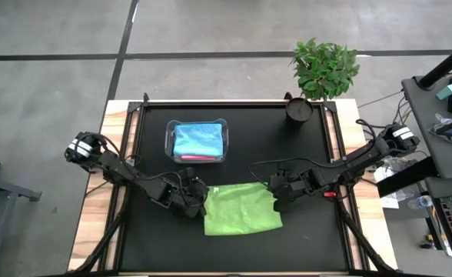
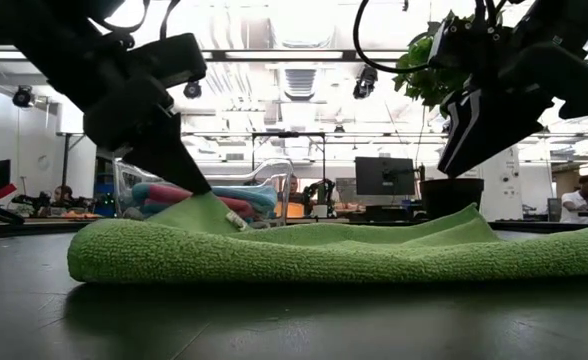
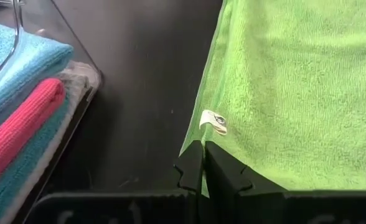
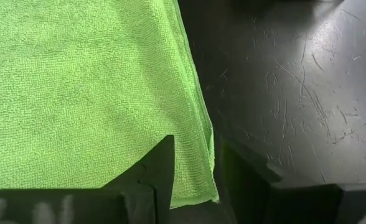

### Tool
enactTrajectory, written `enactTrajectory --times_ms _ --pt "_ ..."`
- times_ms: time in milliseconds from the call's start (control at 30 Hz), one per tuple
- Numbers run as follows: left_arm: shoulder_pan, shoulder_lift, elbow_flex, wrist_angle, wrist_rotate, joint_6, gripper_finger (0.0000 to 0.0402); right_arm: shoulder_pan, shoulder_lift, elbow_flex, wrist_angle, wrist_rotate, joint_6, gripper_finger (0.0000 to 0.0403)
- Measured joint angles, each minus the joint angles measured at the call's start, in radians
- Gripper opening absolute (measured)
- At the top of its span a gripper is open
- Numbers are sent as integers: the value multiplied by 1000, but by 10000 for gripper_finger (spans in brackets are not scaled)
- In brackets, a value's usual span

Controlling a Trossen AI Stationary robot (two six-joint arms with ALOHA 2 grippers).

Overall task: Fold microfiber towels
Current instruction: Fold the green microfiber cloth

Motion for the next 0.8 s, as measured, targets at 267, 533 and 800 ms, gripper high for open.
enactTrajectory --times_ms 267,533,800 --pt "5 3 -6 -18 -75 -27 0 0 0 -6 30 1 -2 118" --pt "8 3 -7 -35 -76 -108 0 -8 1 -37 59 -2 85 118" --pt "13 4 -8 -49 -93 -164 0 -13 1 -54 11 -2 132 118"
